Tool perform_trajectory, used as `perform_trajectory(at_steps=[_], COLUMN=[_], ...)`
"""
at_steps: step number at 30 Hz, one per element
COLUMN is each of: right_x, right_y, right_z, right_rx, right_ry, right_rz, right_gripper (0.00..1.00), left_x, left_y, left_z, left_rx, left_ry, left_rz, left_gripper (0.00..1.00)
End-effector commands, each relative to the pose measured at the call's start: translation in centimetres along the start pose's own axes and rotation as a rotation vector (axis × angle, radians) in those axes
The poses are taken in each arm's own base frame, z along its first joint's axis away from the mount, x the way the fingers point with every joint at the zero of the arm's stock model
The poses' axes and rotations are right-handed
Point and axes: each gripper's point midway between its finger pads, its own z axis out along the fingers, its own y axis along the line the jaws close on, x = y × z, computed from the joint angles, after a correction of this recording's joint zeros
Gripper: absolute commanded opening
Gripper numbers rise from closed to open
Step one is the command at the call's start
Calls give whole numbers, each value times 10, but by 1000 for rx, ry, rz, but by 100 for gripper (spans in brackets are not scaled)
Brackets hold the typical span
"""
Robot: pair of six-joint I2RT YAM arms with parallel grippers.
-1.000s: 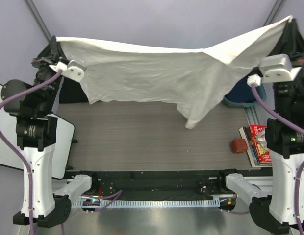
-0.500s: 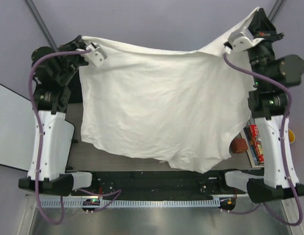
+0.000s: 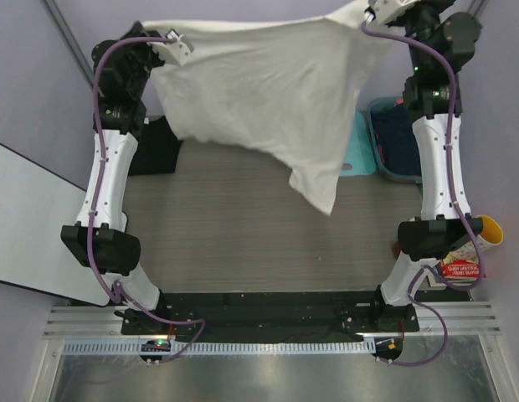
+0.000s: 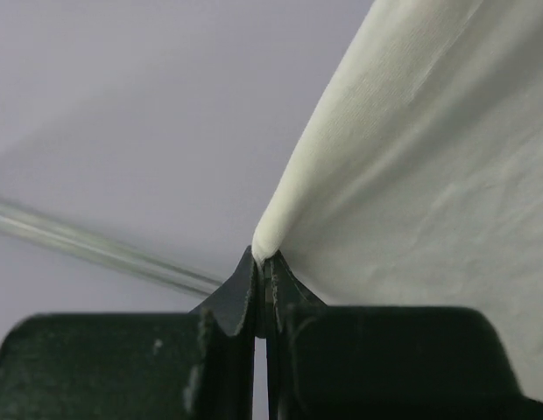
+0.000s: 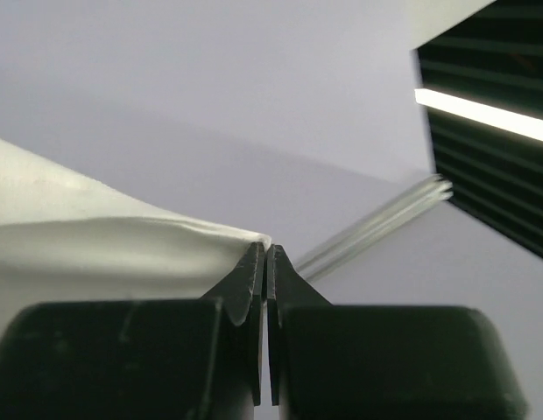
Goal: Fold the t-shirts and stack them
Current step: Flatten the tshirt out
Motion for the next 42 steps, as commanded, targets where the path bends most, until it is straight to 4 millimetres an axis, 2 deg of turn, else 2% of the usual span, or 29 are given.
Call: perform_trajectory(at_steps=[1, 2, 3, 4, 5, 6, 7, 8, 9, 10, 11, 12, 13, 14, 15, 16, 17, 18, 19, 21, 22, 23, 24, 26, 27, 30, 33, 38, 42], right_x=[-78, -83, -92, -94, -82, -83, -89, -70, -65, -70, -45, -41, -41, -22, -21, -9, -8, -10, -9, -10, -11, -13, -15, -19, -21, -20, -19, -21, -18], right_y=[-196, -194, -207, -206, -174, -166, -171, -122, -101, -98, -26, 3, 22, 84, 108, 172, 189, 205, 230, 250, 264, 267, 271, 274, 274, 276, 274, 275, 278], right_z=[-66, -67, -82, -86, -76, -81, -97, -89, -93, -114, -118, -130, -160, -182, -205, -271, -293, -314, -354, -390, -421, -434, -457, -474, -492, -514, -518, -514, -514], right_rx=[432, 418, 433, 421, 343, 316, 314, 199, 142, 107, -74, -154, -246, -399, -480, -697, -759, -831, -960, -1092, -1208, -1261, -1347, -1430, -1506, -1601, -1623, -1602, -1601], right_ry=[-168, -189, -203, -210, -197, -205, -214, -178, -172, -177, -123, -124, -102, -53, -45, 6, 13, 6, 30, 0, 15, -11, 6, -22, -23, -23, -19, -34, -26], right_rz=[-144, -152, -156, -141, -117, -107, -100, -75, -57, -48, -12, 12, 45, 87, 107, 130, 138, 151, 176, 135, 165, 130, 157, 150, 157, 146, 136, 138, 128], right_gripper=[1, 1, 1, 1, 1, 1, 1, 1, 1, 1, 1, 1, 1, 1, 1, 1, 1, 1, 1, 1, 1, 1, 1, 1, 1, 1, 1, 1, 1], left_x=[-60, -66, -68, -68, -64, -61, -57, -51, -48, -45, -38, -32, -16, -9, -10, 16, 15, 27, 34, 42, 45, 46, 47, 47, 48, 48, 45, 40, 38], left_y=[191, 206, 208, 208, 200, 191, 178, 143, 120, 93, 33, 4, -59, -106, -125, -225, -239, -280, -311, -343, -355, -360, -366, -366, -369, -364, -361, -352, -355], left_z=[-84, -95, -96, -96, -92, -91, -88, -83, -81, -79, -82, -85, -88, -99, -117, -154, -174, -197, -223, -257, -272, -279, -289, -295, -305, -309, -318, -325, -343], left_rx=[-642, -697, -704, -705, -678, -650, -617, -526, -462, -380, -204, -133, 8, 159, 217, 483, 521, 625, 752, 860, 923, 947, 984, 1019, 1082, 1132, 1179, 1209, 1271], left_ry=[-149, -168, -173, -174, -166, -157, -149, -159, -164, -176, -191, -190, -166, -159, -167, -136, -160, -167, -167, -186, -200, -203, -202, -200, -193, -200, -199, -211, -224], left_rz=[18, 28, 28, 25, 16, 8, 11, 18, 20, 28, 35, 36, 15, 1, 27, 55, 80, 134, 150, 202, 234, 241, 236, 232, 227, 256, 244, 240, 241], left_gripper=[0, 0, 0, 0, 0, 0, 0, 0, 0, 0, 0, 0, 0, 0, 0, 0, 0, 0, 0, 0, 0, 0, 0, 0, 0, 0, 0, 0, 0])
